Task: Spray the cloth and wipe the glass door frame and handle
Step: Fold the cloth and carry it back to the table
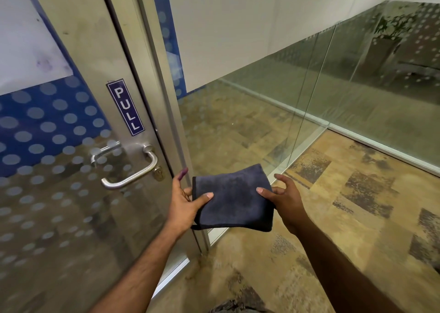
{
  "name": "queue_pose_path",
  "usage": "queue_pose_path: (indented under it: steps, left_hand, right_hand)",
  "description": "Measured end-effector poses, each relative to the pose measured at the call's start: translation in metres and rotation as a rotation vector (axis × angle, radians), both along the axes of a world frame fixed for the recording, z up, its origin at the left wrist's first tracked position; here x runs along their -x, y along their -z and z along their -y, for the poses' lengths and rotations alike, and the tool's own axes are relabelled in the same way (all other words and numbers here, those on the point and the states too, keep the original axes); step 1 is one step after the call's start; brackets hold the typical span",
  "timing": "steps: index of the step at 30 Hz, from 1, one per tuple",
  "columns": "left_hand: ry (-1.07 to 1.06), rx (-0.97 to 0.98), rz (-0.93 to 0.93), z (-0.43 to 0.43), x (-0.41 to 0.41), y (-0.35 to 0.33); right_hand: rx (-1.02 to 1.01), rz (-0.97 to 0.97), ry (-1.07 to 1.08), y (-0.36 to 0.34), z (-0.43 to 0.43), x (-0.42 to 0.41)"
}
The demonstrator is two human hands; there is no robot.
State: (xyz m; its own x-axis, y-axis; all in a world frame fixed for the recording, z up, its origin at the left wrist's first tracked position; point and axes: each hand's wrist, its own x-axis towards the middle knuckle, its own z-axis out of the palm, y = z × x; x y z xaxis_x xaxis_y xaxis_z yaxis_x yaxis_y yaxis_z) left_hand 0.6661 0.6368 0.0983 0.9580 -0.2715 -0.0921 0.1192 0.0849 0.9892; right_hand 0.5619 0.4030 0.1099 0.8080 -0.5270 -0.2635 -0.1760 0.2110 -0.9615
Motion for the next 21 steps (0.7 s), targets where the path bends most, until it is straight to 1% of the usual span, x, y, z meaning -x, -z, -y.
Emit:
queue_pose_path:
  steps: [2,5,7,9,10,12,14,16,18,21]
  left_hand:
    - [-0.043,-0.009,0.021,0.003,-0.001,0.001]
    - [-0.035,0.017,0.038,0.005,-0.002,0.0]
    - [0.024,0.033,0.057,0.004,-0.002,-0.004]
    - [0.126,-0.028,0.099,-0.001,-0.003,-0.008]
    - [0.184,-0.111,0.147,-0.003,-0.004,-0.01]
    - [0.267,-0.387,0.302,-0.005,-0.004,-0.015]
    - [0.241,-0.627,0.472,-0.001,-0.002,-0.019]
    - [0.204,-0.726,0.556,0.005,-0.001,-0.024]
    - [0.206,-0.814,0.601,0.007,-0.002,-0.028]
    - [0.157,-0.992,0.704,0.005,-0.005,-0.033]
  right_hand:
    - [0.012,0.051,0.017,0.001,0.001,0.002]
    - [-0.004,0.127,-0.086,0.001,0.006,0.004]
    - [-0.002,0.151,-0.18,0.0,0.01,0.006]
    - [0.055,0.151,-0.256,-0.001,0.014,0.006]
    - [0.103,0.143,-0.29,-0.001,0.016,0.006]
    - [0.214,0.125,-0.345,-0.003,0.018,0.005]
    - [0.373,0.087,-0.354,-0.005,0.017,0.002]
    - [0.6,0.042,-0.358,-0.006,0.017,-0.002]
    - [0.77,0.032,-0.369,-0.007,0.019,-0.005]
    - [0.872,0.01,-0.344,-0.011,0.028,-0.008]
